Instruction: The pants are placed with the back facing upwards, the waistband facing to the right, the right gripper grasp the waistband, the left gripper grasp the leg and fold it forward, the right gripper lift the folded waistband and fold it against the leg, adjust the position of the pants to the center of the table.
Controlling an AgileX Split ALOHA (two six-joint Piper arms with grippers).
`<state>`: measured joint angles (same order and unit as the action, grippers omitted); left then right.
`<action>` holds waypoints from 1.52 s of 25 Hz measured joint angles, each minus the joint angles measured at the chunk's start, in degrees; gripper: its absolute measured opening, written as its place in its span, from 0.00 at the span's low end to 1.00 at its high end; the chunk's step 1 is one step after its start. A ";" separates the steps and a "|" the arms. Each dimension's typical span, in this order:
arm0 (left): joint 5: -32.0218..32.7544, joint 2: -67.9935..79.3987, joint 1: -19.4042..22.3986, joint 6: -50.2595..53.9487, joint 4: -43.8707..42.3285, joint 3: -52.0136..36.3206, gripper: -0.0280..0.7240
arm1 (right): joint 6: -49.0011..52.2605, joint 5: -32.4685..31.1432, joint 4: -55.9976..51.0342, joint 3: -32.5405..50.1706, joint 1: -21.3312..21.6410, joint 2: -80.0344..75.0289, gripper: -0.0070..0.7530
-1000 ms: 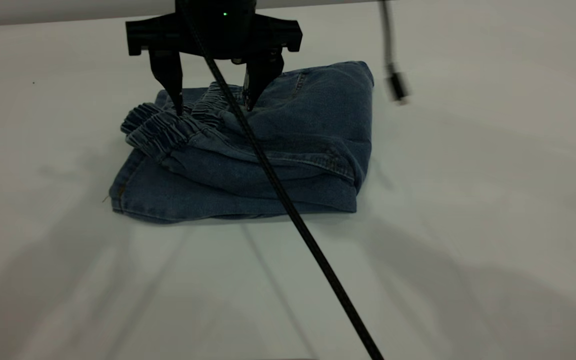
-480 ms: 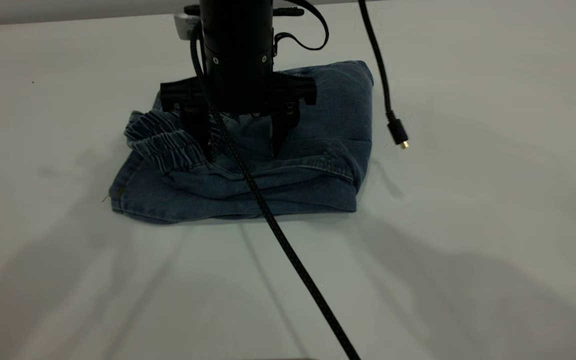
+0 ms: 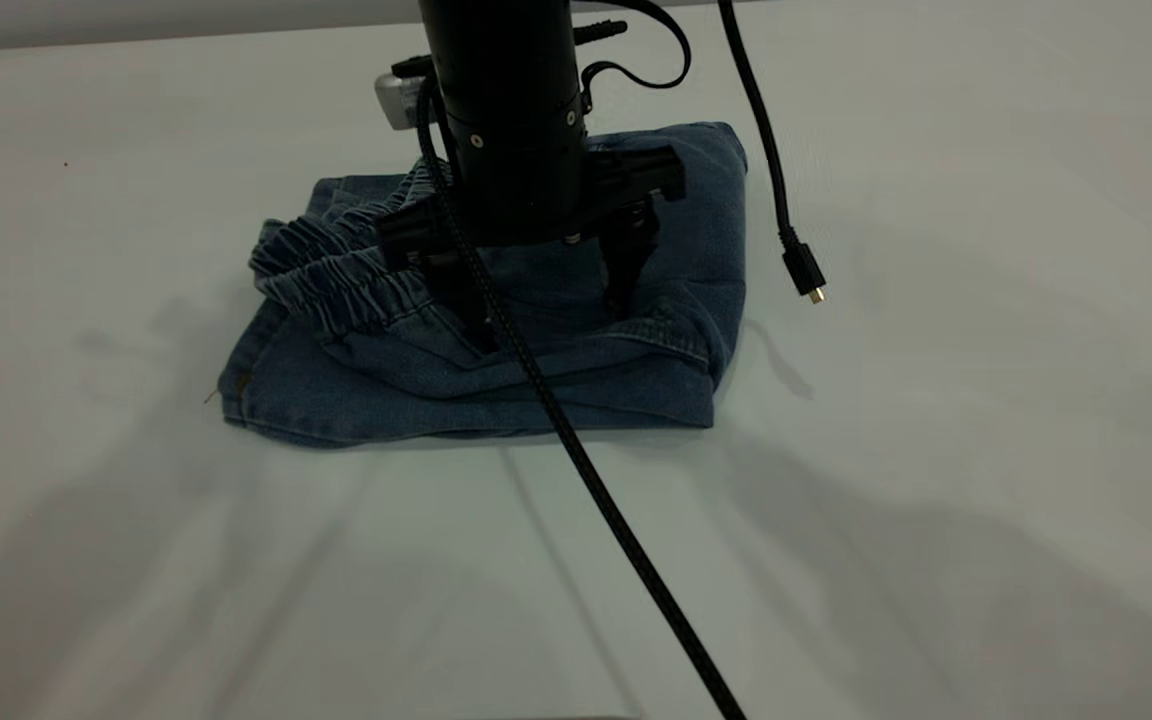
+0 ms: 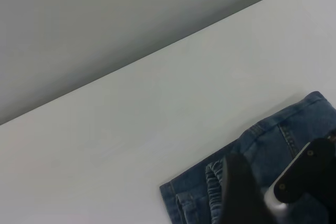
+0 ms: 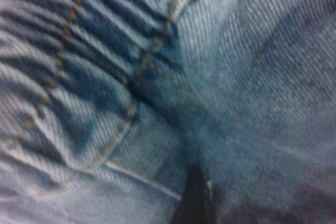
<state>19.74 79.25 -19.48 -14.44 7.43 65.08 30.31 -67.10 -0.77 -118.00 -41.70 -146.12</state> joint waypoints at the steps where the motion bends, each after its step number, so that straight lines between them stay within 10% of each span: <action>1: 0.00 0.00 0.00 0.00 0.00 0.00 0.56 | -0.49 -0.56 0.07 0.00 0.00 0.00 0.71; 13: 1.15 -3.33 0.00 0.00 0.02 -0.04 0.56 | -8.69 -2.37 0.44 -1.94 0.00 6.22 0.63; 23: 18.02 -23.38 0.00 -0.26 -1.28 -0.04 0.56 | -19.06 -3.71 -4.26 -0.82 -0.37 30.08 0.63; 34: 47.46 -40.26 0.00 2.30 -5.74 -0.04 0.56 | -23.16 -4.81 -1.81 23.88 -1.21 64.45 0.63; 38: 47.50 -42.54 0.00 5.49 -7.43 -0.40 0.56 | -22.11 -4.94 -1.67 36.12 -1.21 74.44 0.62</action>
<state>67.24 36.71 -19.48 -8.94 0.00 64.68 8.21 -72.04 -2.43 -81.88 -42.91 -71.69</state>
